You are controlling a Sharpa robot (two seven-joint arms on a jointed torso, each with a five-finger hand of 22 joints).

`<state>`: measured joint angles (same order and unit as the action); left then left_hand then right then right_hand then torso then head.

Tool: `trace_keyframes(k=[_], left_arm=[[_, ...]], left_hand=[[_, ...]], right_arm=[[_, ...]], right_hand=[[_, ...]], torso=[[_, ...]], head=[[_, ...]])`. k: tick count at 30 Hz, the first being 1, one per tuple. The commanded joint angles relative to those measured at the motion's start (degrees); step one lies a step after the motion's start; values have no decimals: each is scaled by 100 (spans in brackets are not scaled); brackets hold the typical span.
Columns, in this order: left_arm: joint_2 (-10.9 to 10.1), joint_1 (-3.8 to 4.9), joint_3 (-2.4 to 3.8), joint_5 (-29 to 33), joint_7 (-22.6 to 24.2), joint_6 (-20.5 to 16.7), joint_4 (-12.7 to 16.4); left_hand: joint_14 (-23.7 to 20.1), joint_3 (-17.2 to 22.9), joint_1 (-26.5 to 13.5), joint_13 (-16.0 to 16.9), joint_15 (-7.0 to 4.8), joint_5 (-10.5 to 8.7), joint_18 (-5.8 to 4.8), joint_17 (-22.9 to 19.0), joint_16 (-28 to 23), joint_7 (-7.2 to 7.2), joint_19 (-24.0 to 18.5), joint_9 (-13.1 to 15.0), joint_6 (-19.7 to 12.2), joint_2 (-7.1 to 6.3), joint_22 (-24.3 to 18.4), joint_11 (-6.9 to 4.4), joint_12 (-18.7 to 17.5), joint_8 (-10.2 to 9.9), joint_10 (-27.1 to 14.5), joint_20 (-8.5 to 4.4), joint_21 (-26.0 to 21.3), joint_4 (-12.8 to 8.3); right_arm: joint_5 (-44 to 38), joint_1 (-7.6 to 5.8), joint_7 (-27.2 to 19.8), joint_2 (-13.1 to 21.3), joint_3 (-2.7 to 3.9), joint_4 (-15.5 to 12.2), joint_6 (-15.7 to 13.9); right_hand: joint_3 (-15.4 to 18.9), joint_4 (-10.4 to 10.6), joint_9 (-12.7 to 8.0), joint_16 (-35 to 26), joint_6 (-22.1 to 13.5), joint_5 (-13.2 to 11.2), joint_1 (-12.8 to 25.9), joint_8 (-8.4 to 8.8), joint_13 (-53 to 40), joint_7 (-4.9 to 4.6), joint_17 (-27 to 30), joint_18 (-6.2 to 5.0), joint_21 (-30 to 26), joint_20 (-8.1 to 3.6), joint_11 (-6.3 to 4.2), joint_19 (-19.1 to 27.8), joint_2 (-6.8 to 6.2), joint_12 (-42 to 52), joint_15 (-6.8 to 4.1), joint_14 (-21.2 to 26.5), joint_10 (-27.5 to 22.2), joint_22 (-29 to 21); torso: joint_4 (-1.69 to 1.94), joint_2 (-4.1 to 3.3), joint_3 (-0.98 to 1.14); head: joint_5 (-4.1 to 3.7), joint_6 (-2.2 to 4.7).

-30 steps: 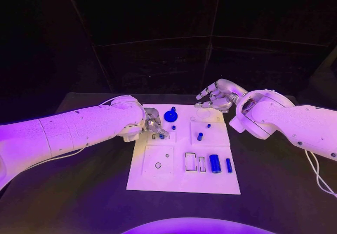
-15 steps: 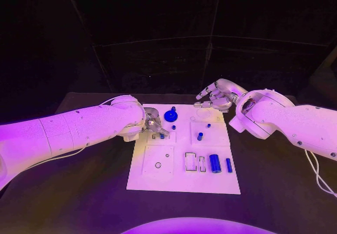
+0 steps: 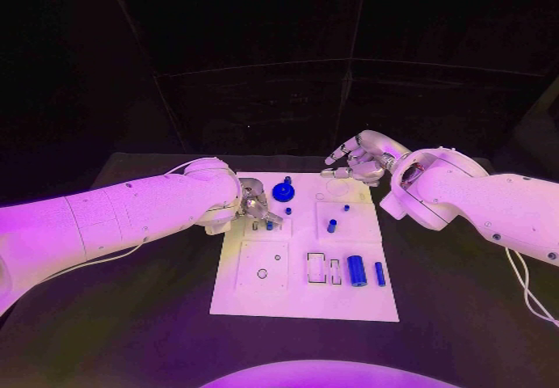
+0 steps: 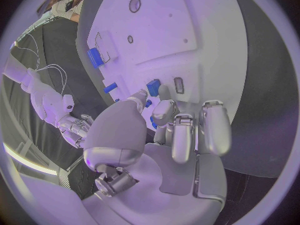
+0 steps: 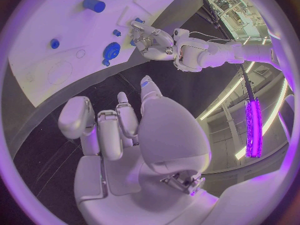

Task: Assemble the parts on the task board

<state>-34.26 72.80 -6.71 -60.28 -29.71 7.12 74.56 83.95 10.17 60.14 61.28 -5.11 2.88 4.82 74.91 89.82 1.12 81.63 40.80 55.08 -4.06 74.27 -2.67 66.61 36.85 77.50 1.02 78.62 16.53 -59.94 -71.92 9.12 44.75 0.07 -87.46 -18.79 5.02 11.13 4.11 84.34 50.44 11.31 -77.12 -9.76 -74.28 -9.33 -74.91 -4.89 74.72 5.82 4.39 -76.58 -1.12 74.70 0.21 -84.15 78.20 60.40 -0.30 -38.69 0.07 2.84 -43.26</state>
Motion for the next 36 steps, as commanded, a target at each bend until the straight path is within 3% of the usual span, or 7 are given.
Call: trace_keyframes(k=[1,8,14,21,28,33,36], left_arm=[[-3,6,3,-32,-37,-38,8],[-137,12,27,-33,-47,-87,169],[-325,63,359,-33,-55,-76,364],[-516,243,598,-31,-61,31,471],[-430,503,656,61,-54,308,-28],[-158,564,650,79,-31,473,-612],[114,565,608,41,-18,636,-1100]], left_hand=[[605,-36,-49,8,-37,16,-117,1509,18,6,32,6,30,20,7,12,23,17,41,-1,36,-11],[605,-121,-38,-19,-39,16,-108,1509,18,7,13,7,21,27,-29,11,4,14,28,-3,7,-8],[605,-294,-39,-112,-37,17,-91,1509,18,24,-26,8,-41,63,-99,23,-71,-3,-39,-3,-53,3],[605,-605,-81,-449,3,13,-56,1509,18,100,-119,-58,-240,159,-255,87,-350,-137,-268,27,-190,11],[605,-909,191,-885,144,24,-27,1509,18,302,-204,-443,-548,270,-390,257,-696,-616,-554,149,-329,-11],[605,-1054,392,-1125,197,22,-15,1509,18,375,-230,-682,-603,321,-426,324,-877,-836,-719,205,-376,-17],[605,-1120,462,-1156,219,23,-13,1509,18,398,-232,-787,-587,357,-424,342,-883,-908,-740,228,-382,-14]], right_arm=[[10,-10,-41,2,4,-16,5],[9,-10,-50,7,4,3,-1],[9,-10,-53,10,4,42,-5],[7,-10,-54,0,3,64,1],[7,-10,-51,-13,3,85,8],[7,-10,-54,-35,3,94,11],[7,-9,-59,-49,3,98,18]], right_hand=[[39,9,-4,-34,-42,-33,40,-39,5,-2,-489,-85,-30,5,-4,19,26,-10,-38,-357,-45,-3],[50,20,-4,-32,-42,-38,41,-42,3,-2,-495,-84,-29,5,-4,16,30,-7,-38,-358,-44,1],[64,32,-4,-31,-44,-43,42,-45,3,-2,-496,-84,-30,5,-4,16,33,-6,-38,-358,-43,0],[71,40,-4,-32,-45,-46,43,-47,6,-2,-496,-84,-29,5,-4,15,37,-9,-38,-359,-46,1],[75,44,-4,-31,-46,-46,43,-48,0,-2,-498,-84,-29,5,-4,14,39,-2,-38,-359,-41,3],[78,47,-4,-29,-46,-42,40,-50,0,-2,-501,-84,-29,5,-5,13,43,-2,-38,-360,-41,2],[86,52,-4,-28,-48,-29,28,-53,-1,-2,-505,-84,-30,5,-5,12,50,1,-38,-361,-39,2]], torso=[[1,2,1],[10,5,-3],[13,7,2],[1,0,2],[8,-3,4],[-9,-10,4],[-21,-19,-13]], head=[[-1,7],[-4,31],[4,60],[18,88],[19,111],[52,119],[60,118]])
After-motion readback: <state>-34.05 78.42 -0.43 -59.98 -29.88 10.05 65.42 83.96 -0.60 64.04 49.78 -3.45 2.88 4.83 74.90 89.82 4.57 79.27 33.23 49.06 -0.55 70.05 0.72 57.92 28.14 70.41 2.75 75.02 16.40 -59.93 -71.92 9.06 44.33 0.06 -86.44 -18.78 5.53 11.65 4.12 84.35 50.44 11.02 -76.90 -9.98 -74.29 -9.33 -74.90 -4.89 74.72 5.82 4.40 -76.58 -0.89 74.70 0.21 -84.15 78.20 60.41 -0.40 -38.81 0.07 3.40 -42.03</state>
